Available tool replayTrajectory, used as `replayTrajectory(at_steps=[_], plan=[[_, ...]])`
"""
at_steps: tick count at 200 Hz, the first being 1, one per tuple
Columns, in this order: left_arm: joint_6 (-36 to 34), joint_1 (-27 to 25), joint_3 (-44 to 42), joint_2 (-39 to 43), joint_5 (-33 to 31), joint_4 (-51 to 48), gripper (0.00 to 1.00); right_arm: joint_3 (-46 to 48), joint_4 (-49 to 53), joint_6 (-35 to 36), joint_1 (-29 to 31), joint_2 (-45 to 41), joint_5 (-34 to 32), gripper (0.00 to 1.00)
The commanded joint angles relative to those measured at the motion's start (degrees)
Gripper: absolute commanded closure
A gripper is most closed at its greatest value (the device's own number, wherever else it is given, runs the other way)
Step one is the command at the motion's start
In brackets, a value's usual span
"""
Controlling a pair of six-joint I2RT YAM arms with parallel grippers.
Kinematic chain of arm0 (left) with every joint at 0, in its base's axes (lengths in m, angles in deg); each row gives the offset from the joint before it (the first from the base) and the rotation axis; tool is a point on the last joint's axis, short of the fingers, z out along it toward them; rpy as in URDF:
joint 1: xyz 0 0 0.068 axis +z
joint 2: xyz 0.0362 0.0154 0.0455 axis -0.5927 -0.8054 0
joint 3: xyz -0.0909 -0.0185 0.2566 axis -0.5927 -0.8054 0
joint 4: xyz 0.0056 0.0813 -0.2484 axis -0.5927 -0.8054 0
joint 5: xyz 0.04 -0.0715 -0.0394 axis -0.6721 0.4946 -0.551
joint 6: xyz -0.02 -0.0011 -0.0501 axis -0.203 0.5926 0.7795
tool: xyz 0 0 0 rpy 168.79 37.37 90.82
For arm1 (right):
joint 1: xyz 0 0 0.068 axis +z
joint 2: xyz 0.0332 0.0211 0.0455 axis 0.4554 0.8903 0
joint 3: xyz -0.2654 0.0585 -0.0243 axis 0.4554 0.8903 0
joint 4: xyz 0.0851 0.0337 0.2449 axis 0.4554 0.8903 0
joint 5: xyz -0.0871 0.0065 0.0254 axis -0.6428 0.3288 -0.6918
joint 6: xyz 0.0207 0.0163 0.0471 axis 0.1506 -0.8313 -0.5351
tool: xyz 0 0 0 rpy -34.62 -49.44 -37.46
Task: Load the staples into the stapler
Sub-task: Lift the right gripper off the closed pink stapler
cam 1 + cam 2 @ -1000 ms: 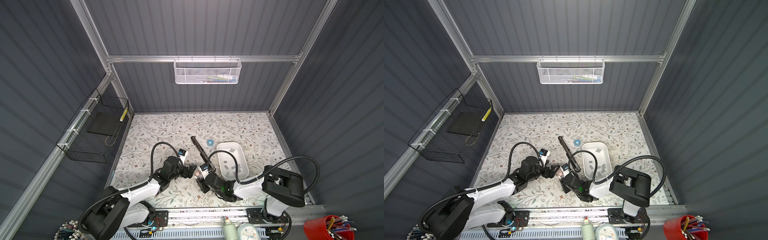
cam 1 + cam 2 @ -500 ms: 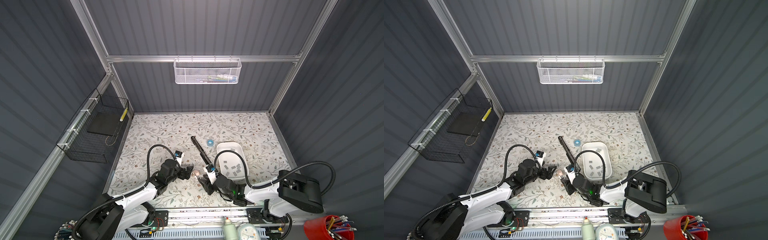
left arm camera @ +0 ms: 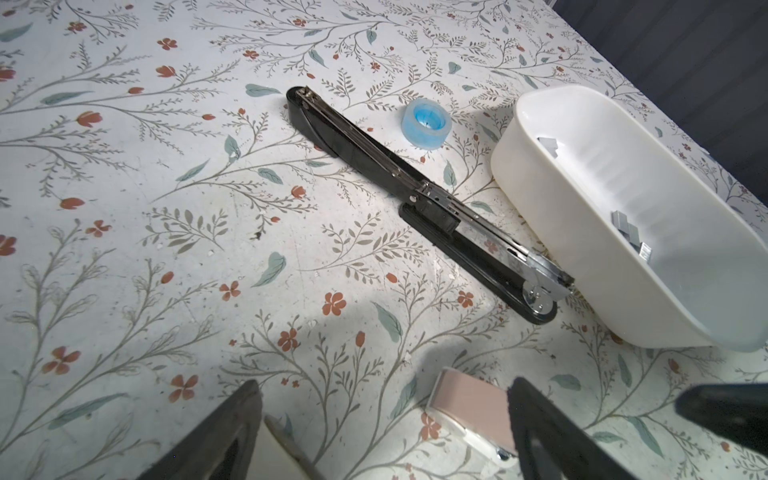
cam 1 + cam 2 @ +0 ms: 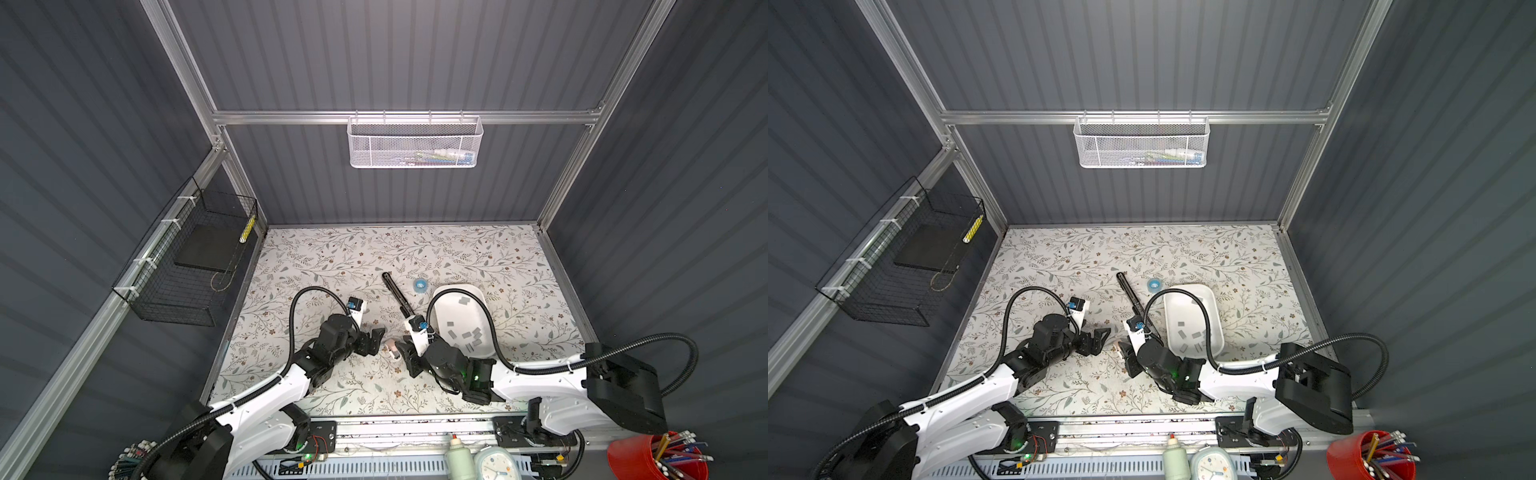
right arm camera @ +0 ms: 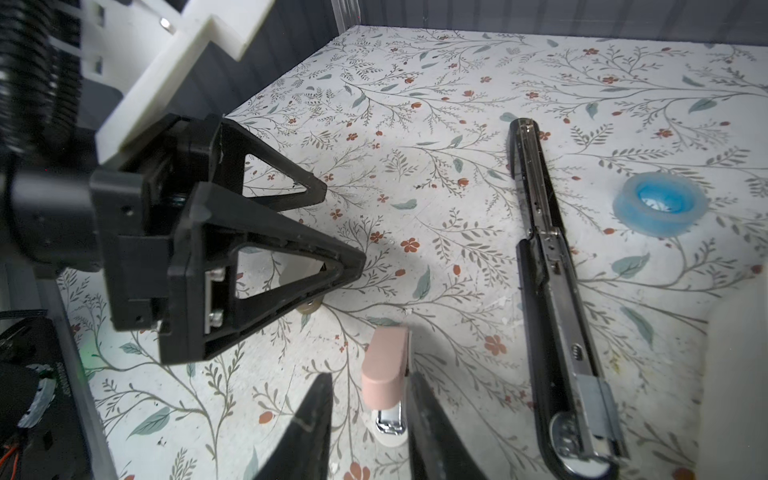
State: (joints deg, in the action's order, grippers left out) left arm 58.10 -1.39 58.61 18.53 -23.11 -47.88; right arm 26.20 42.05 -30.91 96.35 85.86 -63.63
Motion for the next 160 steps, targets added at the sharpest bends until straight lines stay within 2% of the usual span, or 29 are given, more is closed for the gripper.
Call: replayTrajectory(at_steps=[1, 50, 104, 160], plan=[[1.47, -0.25, 2.84, 4.45, -2.56, -7.60, 0.06, -2.91, 3.49, 1.21, -0.10, 3.61, -0.89, 0.68], [3.47, -0.23, 1.24, 12.54, -5.89, -11.37, 0.04, -6.95, 7.34, 0.13, -0.35, 9.07, -1.81, 0.69], [3.07, -0.23, 2.44, 8.14, -5.96, -10.70, 0.04, -2.37, 4.39, -1.61, -0.37, 8.86, -1.75, 0.70], [3.14, -0.19, 2.80, 8.47, -6.85, -11.14, 0.03, -0.41, 4.15, -2.46, -0.19, 7.15, -1.05, 0.72]])
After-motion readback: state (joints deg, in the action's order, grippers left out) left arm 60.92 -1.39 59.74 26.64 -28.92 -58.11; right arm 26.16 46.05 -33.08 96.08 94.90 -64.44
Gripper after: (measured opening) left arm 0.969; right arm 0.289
